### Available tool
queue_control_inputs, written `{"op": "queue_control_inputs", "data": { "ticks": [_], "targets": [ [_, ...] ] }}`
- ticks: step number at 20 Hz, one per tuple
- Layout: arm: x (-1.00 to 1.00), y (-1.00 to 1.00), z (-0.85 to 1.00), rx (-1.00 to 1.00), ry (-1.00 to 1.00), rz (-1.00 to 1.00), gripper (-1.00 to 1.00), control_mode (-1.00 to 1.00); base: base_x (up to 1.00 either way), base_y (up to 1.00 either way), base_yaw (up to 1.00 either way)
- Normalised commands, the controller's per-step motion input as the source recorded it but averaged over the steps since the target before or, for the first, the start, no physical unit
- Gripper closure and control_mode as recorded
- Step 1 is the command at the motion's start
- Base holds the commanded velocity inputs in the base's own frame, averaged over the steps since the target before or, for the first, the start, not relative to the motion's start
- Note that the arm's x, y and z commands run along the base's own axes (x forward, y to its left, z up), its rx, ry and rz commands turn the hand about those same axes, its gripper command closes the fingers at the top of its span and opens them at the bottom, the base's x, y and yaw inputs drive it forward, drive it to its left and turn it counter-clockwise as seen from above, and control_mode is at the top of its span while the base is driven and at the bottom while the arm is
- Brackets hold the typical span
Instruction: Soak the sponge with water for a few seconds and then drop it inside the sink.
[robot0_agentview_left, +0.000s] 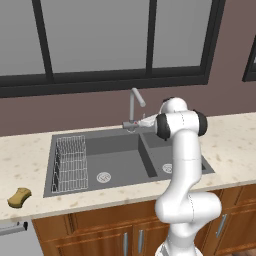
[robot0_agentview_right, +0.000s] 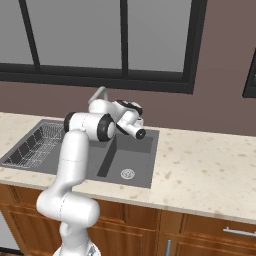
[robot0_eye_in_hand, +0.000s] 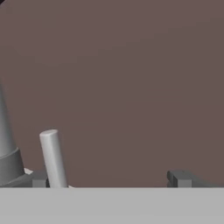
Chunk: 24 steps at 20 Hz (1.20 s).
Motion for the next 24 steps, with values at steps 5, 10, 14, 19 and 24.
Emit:
{"op": "queue_control_inputs", "data": {
  "ticks": [5, 10, 14, 19, 24],
  "targets": [
    [0.28, -0.32, -0.02, 0.0, -0.03, 0.0, -1.0, -1.0, 0.0, 0.0, 0.0],
    [0.22, -0.34, -0.09, 0.0, -0.04, 0.0, -1.0, -1.0, 0.0, 0.0, 0.0],
    [0.16, -0.23, -0.17, 0.0, -0.05, 0.0, -1.0, -1.0, 0.0, 0.0, 0.0],
    [0.13, -0.25, -0.26, 0.0, -0.01, -0.02, -1.0, -1.0, 0.0, 0.0, 0.0],
    [0.04, -0.53, -0.3, 0.0, 0.0, -0.08, -1.0, -1.0, 0.0, 0.0, 0.0]
  ]
}}
